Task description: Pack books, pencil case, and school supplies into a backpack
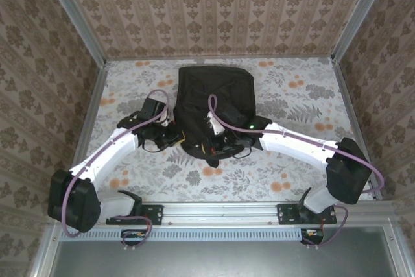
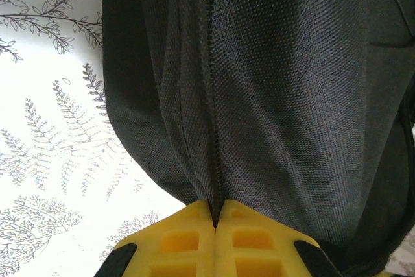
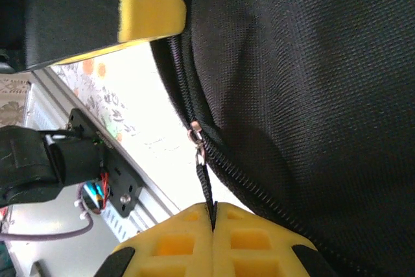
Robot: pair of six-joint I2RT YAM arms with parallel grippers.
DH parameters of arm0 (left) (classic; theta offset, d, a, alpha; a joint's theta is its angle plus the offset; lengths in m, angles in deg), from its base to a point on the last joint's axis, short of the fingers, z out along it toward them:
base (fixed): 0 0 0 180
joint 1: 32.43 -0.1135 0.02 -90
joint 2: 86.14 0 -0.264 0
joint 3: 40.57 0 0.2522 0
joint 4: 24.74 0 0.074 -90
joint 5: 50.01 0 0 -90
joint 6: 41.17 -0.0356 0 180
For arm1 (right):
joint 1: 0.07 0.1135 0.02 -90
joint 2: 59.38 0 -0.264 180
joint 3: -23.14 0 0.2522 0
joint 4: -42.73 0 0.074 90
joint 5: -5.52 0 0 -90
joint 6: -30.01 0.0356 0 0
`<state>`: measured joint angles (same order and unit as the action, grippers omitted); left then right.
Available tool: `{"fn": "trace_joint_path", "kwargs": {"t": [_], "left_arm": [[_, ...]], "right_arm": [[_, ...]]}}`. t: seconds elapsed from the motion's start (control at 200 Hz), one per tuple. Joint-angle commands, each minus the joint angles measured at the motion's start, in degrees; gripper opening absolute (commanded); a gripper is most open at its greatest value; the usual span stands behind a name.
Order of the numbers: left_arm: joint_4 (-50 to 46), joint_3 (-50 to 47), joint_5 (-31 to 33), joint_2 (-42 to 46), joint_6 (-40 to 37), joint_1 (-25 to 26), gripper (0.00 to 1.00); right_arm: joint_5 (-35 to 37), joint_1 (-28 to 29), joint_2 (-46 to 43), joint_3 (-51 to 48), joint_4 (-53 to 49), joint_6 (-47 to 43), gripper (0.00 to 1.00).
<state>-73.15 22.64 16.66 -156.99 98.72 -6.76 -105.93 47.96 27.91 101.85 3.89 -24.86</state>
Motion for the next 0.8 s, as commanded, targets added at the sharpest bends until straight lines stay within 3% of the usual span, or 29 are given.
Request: {"fn": "trace_joint_path", "kwargs": {"t": [0.0,0.195,0.38,0.58,0.795], "left_arm": [[-2.34,0.82,10.74,0.65,-2.16,-0.51,0.0],[-2.92,2.67,13.57,-0.52,-2.59,3.48,0.0],[-4.41,3.27,15.48,0.5,-4.0,3.81,0.0],[-5.13,3.79,16.29,0.98,-5.45,3.77,0.0],[-4.44,3.59,16.31,0.23,-5.95,4.44,0.0]], "right_arm": [[-5.13,-0.69,0.2,4.7,-12.02,0.65,0.0],[-13.47,-2.14,8.04,12.94,-16.03,8.89,0.0],[-16.08,-3.83,13.46,17.72,-22.12,6.82,0.0],[-18.59,-7.62,14.51,16.57,-22.58,6.79,0.0],[-21.46,-7.75,13.12,15.65,-18.49,10.81,0.0]]}}
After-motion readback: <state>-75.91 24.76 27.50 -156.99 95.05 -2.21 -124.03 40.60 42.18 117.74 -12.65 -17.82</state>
